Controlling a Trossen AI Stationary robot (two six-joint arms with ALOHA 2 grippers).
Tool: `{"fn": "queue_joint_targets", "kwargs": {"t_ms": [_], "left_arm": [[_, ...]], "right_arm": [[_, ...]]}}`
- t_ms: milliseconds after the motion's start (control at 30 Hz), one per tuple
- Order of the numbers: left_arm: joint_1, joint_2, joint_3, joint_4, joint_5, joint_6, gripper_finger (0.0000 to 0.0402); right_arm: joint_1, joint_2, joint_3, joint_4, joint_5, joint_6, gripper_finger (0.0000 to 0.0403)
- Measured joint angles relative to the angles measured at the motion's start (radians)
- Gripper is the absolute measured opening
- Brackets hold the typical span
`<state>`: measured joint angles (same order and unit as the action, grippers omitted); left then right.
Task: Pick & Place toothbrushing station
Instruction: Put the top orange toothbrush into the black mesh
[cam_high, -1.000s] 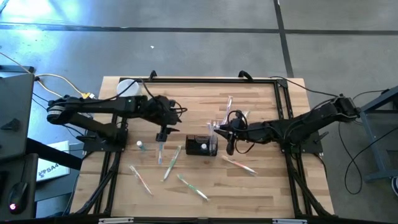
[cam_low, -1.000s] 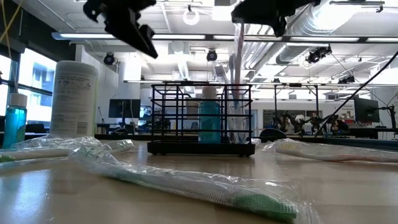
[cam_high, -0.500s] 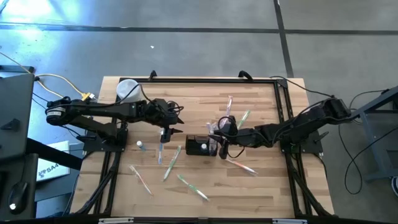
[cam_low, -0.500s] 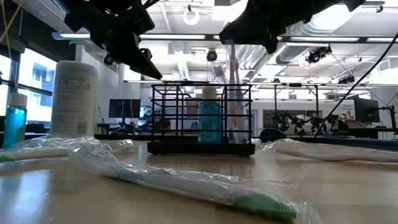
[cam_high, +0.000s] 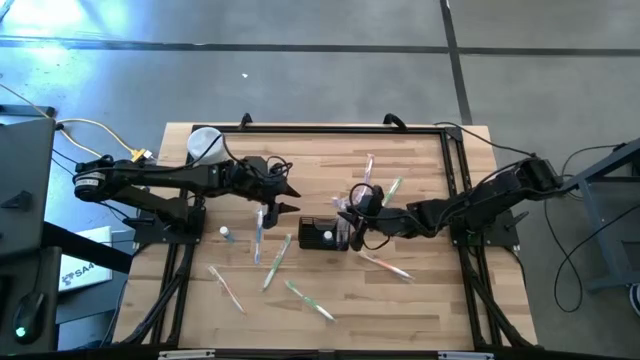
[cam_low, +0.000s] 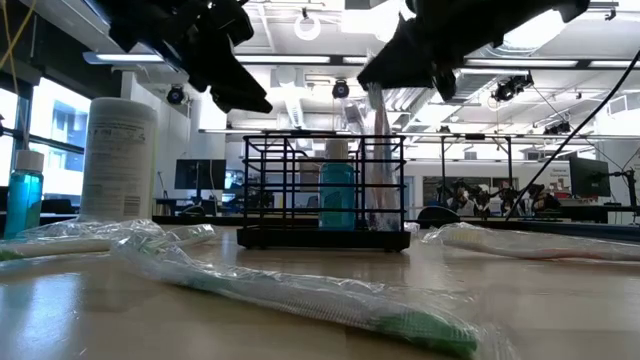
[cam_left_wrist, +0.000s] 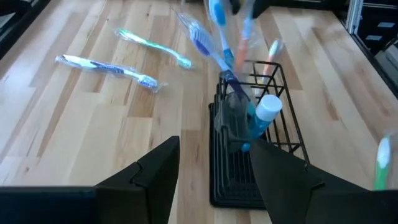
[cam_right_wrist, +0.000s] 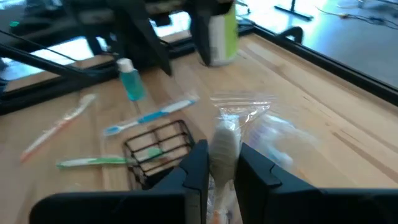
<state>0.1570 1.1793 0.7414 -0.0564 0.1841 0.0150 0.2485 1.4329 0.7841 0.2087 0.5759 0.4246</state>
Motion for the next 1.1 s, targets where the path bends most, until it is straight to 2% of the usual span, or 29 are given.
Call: {"fn": "queue_joint_targets", "kwargs": {"t_ms": [400, 533, 733, 1100], "left_arm": [[0.0, 0.0, 0.0, 0.032, 0.02, -0.021, 0.0195], [0.0, 0.0, 0.0, 0.026, 0.09, -0.023, 0.0195], [0.0, 0.001, 0.0, 0.025, 0.097, -0.048, 0.0197], [0.0, 0.001, 0.0, 0.023, 0.094, -0.047, 0.0236]], "right_arm": [[0.006, 0.061, 0.001, 0.014, 0.028, 0.034, 0.0042], [0.006, 0.064, 0.002, 0.013, 0.032, 0.04, 0.0044], [0.007, 0.067, 0.0, 0.009, 0.056, 0.017, 0.0081], [0.009, 0.054, -0.001, 0.007, 0.078, -0.037, 0.0096]]}}
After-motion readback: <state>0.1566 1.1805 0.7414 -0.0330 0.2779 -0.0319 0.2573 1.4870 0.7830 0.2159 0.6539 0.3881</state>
